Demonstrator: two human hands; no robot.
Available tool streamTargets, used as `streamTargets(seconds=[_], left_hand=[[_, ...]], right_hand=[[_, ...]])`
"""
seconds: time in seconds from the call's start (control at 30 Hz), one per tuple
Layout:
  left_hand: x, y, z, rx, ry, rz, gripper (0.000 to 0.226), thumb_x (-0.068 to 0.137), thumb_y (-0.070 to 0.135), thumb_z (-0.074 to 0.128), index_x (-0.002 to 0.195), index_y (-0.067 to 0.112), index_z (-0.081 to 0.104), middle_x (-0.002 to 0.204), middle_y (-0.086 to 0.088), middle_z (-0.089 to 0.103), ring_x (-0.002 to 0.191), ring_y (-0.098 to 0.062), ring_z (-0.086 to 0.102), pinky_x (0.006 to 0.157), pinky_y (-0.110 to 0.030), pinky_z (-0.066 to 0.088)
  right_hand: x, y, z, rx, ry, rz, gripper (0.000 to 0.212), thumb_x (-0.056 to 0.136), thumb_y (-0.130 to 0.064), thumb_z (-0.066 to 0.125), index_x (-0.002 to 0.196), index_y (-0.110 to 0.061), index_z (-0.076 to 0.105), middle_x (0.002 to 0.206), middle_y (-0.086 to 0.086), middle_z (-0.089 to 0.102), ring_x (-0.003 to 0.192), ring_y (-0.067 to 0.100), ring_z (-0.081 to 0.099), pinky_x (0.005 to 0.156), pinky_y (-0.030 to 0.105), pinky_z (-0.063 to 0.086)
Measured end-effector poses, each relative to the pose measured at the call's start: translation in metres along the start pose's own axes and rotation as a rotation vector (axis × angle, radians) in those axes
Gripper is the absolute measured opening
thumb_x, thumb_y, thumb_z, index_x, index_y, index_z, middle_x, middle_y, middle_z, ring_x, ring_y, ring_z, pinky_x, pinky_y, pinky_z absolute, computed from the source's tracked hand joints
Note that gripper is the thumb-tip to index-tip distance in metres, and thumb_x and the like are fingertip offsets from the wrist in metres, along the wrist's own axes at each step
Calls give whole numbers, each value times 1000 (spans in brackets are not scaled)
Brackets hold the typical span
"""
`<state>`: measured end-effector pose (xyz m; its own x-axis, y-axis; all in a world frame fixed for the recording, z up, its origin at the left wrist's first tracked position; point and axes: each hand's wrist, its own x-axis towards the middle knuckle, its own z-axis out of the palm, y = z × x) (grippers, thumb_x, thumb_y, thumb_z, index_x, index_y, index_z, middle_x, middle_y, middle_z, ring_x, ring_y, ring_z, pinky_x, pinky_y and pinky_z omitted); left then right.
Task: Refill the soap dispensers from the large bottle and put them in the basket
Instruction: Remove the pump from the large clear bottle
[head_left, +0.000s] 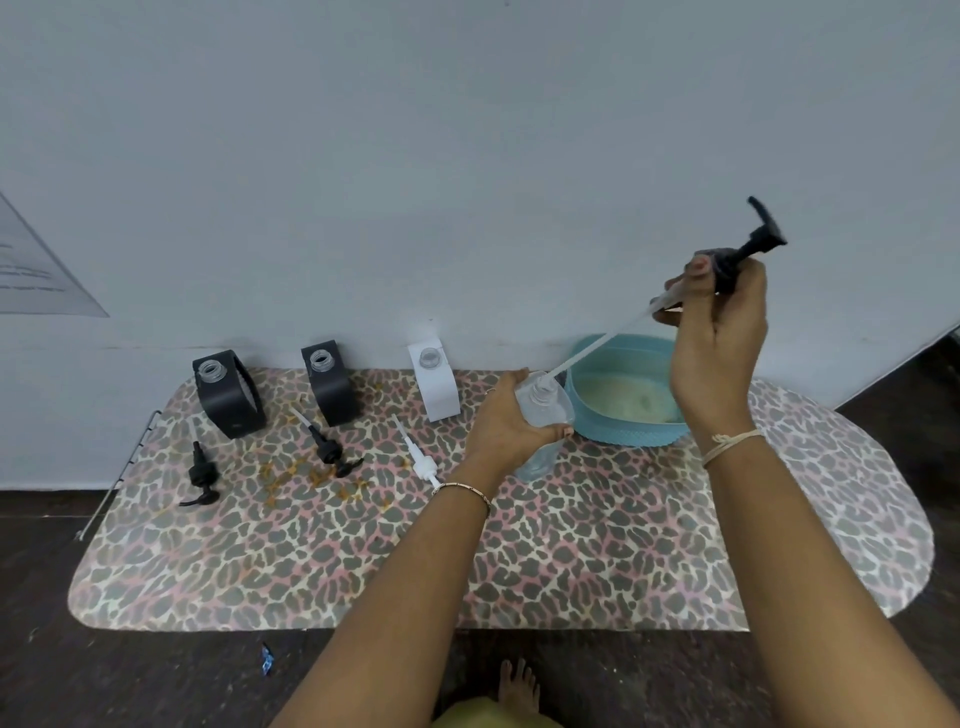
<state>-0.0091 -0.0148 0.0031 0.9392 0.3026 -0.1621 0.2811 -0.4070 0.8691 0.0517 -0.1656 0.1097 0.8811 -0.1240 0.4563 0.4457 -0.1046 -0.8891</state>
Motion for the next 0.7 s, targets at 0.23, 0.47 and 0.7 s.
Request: streamTargets(seconds=[0.23,0.47,0.7], left_hand=[[-1,1,2,6,8,-10,88,65,28,87,137,14,37,134,-4,52,121,-20,49,98,-26,39],[-4,4,0,-30,7,-8,83,67,22,87,134,13,39,130,-1,53,109,-8,47,87,-17,34],[-4,4,-1,-34,-4,1,88,66,23,87,137,12,37,134,-3,50,113,-10,47,90,-17,34]], right_hand=[[4,16,-14,233,268,239,18,101,-36,44,99,-18,46,85,3,61,83,27,66,74,29,56],[-20,53,-15,333,382,514,21,99,-34,52,100,-13,48,98,2,50,82,16,62,79,25,55],[-59,89,-14,476,456,765,37,97,-27,56,128,-9,47,115,2,59,104,21,66,84,26,57]])
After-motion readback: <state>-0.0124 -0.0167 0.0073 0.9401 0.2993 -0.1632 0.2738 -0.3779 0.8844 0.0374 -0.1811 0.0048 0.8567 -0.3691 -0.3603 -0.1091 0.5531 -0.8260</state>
